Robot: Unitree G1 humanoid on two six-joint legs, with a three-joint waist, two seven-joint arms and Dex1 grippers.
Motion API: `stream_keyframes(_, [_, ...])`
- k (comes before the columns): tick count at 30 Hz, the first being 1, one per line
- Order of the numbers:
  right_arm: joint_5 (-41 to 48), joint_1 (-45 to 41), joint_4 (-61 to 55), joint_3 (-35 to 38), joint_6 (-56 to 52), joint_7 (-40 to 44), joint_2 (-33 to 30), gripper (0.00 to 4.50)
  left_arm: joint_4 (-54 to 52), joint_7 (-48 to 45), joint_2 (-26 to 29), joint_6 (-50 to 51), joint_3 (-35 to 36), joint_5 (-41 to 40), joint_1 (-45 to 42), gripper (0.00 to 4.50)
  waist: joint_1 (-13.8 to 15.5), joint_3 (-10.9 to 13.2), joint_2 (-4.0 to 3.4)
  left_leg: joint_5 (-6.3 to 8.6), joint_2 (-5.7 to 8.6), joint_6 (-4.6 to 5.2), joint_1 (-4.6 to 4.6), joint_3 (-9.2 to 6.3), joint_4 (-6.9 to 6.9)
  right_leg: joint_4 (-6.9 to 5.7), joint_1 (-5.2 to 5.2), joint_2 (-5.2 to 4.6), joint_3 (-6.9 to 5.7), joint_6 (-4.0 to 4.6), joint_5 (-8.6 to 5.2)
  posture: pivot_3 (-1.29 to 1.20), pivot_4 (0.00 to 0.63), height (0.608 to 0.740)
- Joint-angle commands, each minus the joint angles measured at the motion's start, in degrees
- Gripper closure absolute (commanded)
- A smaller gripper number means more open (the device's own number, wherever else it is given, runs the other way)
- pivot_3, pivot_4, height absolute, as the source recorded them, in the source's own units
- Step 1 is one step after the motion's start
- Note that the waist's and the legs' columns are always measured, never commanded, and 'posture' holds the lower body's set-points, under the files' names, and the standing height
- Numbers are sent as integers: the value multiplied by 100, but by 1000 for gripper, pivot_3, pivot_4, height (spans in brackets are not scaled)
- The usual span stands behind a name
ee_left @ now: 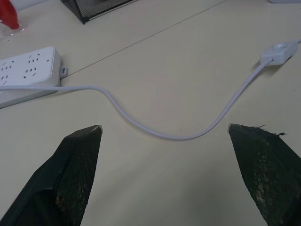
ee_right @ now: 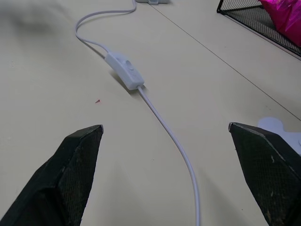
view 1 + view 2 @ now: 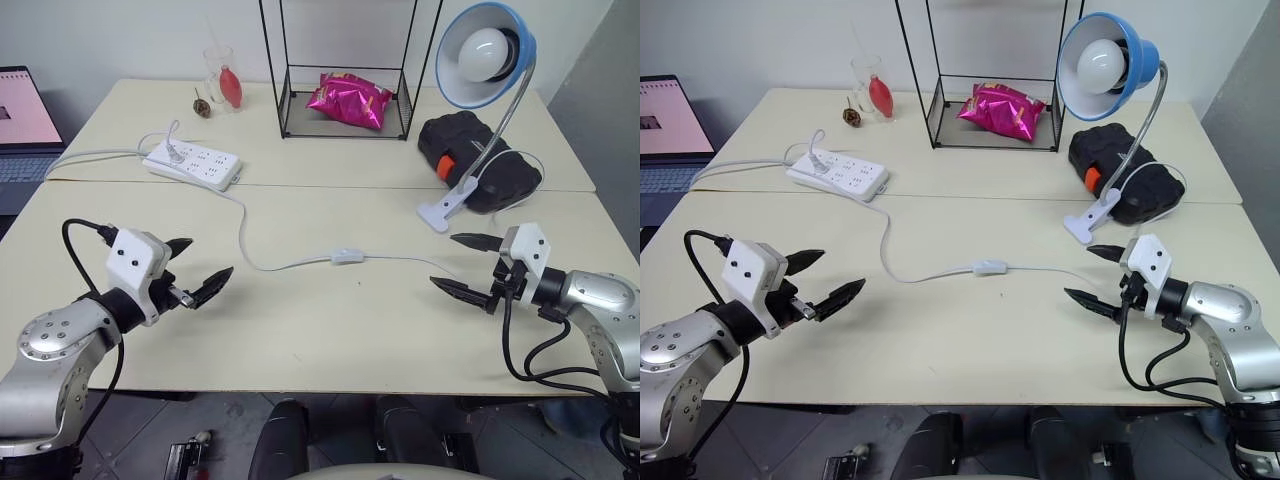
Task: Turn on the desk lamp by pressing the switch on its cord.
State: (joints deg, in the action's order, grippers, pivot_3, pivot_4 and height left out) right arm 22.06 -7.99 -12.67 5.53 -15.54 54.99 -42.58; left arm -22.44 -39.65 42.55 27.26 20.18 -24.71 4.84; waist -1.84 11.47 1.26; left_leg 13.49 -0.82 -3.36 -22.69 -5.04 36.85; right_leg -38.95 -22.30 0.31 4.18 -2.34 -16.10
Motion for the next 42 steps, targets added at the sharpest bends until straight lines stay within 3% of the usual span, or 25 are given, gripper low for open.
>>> stream_keyframes(1, [79, -66, -166, 43, 47, 52, -7, 0, -210, -87, 20, -125, 152, -77, 42, 25, 0, 0, 0, 0, 0, 0, 0, 0, 0, 0, 0, 0, 0, 0, 0, 0, 150, 740])
stream_keyframes(10, [57, -166, -145, -47, 48, 78, 34, 0, -201, 70, 149, -19, -49, 251, -33, 25, 0, 0, 0, 0, 0, 0, 0, 0, 0, 0, 0, 0, 0, 0, 0, 0, 150, 740])
stream_keyframes(26, [284, -260, -580, -135, -516, -57, 111, 0, -208, -274, -61, -89, -365, -150, -398, 25, 1, 0, 0, 0, 0, 0, -2, 0, 0, 0, -1, 0, 0, 0, 0, 0, 150, 740])
stream_keyframes(32, [397, -155, -1032, -188, -1300, -393, 53, 0, 220, -488, -402, 234, -1111, -434, -1246, 25, 19, 0, 1, 0, 4, 0, -3, -1, 3, 0, 1, 0, -1, -3, 1, 0, 150, 740])
stream_keyframes(42, [519, -218, -1877, -361, -2519, -1014, 10, 0, 2608, -1088, -1300, 163, -2358, 12, -3134, 25, -6, -1, 0, 0, 8, 0, -8, -6, 5, -1, -2, 7, -2, -7, 4, 0, 150, 740])
